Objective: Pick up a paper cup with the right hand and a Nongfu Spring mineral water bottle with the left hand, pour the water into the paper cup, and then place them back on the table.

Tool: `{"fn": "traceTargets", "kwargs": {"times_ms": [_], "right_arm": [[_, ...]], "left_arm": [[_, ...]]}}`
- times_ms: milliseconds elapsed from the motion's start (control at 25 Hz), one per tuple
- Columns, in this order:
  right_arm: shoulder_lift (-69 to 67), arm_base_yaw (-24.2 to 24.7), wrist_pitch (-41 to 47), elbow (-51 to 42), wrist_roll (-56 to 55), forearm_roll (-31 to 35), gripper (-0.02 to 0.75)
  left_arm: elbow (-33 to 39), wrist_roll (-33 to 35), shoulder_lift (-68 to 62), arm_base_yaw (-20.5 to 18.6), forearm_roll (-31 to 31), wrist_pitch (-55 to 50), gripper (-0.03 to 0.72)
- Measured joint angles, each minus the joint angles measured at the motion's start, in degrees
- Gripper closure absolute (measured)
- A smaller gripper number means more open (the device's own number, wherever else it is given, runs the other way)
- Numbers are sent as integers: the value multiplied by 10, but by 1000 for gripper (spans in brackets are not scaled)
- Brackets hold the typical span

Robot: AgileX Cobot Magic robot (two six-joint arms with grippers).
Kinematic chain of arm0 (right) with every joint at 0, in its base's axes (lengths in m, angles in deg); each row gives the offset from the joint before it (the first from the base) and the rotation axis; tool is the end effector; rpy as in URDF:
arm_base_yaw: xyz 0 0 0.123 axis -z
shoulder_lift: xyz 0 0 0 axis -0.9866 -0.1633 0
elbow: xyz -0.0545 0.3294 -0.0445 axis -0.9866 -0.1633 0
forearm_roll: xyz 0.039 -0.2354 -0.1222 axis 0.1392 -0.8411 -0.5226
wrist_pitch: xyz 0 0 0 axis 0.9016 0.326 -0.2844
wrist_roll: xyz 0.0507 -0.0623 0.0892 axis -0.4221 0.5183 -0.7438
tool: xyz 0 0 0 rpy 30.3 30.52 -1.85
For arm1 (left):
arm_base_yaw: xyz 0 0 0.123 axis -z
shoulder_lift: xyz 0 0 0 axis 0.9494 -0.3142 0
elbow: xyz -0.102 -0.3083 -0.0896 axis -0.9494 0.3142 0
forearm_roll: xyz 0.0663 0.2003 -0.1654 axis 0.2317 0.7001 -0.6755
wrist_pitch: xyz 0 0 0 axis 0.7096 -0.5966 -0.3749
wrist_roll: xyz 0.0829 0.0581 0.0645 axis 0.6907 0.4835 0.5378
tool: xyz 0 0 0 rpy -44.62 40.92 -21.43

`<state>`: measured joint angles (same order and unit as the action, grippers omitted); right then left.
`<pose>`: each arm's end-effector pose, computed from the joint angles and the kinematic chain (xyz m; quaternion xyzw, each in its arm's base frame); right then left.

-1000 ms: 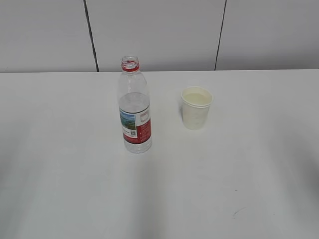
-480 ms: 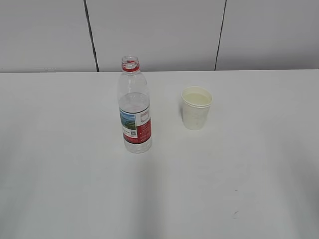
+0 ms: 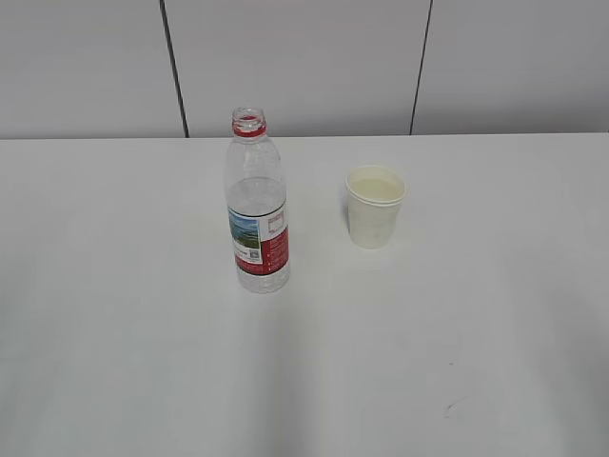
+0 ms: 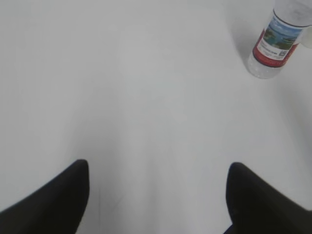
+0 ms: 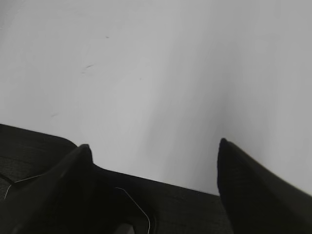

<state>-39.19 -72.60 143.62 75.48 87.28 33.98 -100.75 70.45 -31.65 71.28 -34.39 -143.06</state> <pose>0.0495 0.0193 0.2472 -0.0839 0.9426 0.0427 0.3205 0.0055 -0.0070 0.2879 0.0349 0.8827 -0.0112 0.4686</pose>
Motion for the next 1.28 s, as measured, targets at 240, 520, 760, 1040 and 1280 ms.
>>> {"fn": "traceTargets", "kwargs": {"times_ms": [240,520,760,1040,1280], "right_arm": [[75,0,8,-4,2,0,155],[184,0,16,-4,4,0,156],[257,0,21,-4,5,0,156],[259,0,21,-4,5,0,156],[259,-33,21,-4,5,0,156]], "left_arm": [[0,0,45,0,4,-4,179],[0,0,95,0,7,-7,187],[0,0,105,0,9,-9,187],[0,0,105,0,10,-9,187],[0,0,105,0,10,-9,188]]}}
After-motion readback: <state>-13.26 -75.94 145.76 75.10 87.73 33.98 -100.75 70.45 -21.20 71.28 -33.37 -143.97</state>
